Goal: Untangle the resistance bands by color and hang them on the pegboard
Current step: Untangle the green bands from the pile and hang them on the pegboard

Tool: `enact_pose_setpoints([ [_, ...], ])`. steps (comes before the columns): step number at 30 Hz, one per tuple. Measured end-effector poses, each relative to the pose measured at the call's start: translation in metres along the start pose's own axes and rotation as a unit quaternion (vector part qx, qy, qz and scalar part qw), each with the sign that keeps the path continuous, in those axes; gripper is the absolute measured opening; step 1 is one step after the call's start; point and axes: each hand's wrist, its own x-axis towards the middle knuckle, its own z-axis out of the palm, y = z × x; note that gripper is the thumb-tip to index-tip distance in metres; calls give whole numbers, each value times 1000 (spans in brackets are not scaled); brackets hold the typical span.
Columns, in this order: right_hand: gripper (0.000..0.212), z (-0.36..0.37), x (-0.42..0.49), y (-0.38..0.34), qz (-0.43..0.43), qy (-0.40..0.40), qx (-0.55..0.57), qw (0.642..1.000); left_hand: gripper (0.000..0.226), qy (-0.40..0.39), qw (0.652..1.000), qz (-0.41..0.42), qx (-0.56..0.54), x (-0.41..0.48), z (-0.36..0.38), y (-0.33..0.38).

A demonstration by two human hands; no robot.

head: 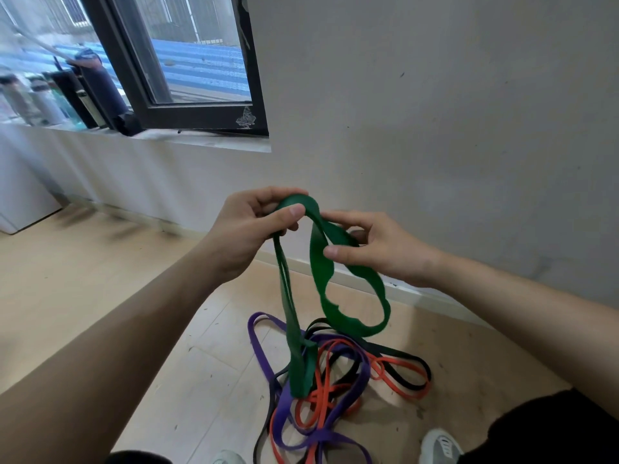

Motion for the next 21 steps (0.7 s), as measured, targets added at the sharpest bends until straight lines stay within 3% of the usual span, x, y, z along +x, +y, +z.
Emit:
enact_pose_setpoints([
  [2, 59, 1, 2, 0, -8, 23, -20, 1000, 33, 3, 999, -13, -39, 1, 3, -1],
  [5, 47, -1, 5, 0, -26, 39, -63, 997, 33, -10, 996, -20, -82, 0, 7, -1],
  [9, 38, 0, 6, 3, -31, 9, 58, 998, 35, -29, 993, -23, -115, 1, 8, -1],
  [14, 38, 0, 5, -2, -26, -17, 82, 996, 33, -35, 989, -32, -138, 2, 3, -2],
  [18, 29, -6, 4, -5, -10, -11, 49, 999, 34, -26, 994, -39, -97, 2, -3, -3],
  [21, 24, -13, 1, -4, -2, -2, 6, 1000, 43, -48, 998, -41, 19, -3, -7, -1],
])
